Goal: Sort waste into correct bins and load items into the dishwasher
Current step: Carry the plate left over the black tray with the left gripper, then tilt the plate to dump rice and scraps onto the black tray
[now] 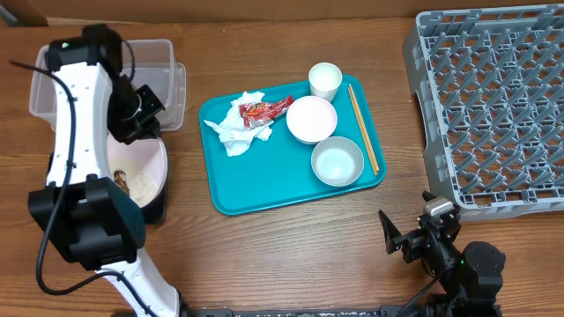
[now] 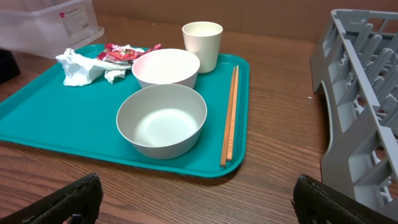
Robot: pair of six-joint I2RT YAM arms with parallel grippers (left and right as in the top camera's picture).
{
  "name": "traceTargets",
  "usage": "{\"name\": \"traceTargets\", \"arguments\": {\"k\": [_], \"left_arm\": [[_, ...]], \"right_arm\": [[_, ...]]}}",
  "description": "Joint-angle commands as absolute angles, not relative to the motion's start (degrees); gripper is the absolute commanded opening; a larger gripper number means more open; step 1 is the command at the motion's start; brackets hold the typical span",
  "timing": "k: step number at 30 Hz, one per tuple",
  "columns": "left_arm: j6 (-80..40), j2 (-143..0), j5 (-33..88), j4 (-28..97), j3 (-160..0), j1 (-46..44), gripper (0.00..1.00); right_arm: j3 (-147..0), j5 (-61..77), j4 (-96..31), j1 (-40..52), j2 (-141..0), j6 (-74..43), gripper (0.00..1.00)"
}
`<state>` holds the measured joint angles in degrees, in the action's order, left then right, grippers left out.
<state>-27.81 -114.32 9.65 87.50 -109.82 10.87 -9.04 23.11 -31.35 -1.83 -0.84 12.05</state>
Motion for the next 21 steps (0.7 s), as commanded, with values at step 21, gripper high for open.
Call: {"name": "traceTargets", "arguments": {"k": [21], "left_arm": [[-12.4,-113.3,35.2,87.7,-108.0,24.8,0.04]], "right_arm": [[-8.7,23.0,-31.4,-1.6,-0.2,12.2,1.0]]}}
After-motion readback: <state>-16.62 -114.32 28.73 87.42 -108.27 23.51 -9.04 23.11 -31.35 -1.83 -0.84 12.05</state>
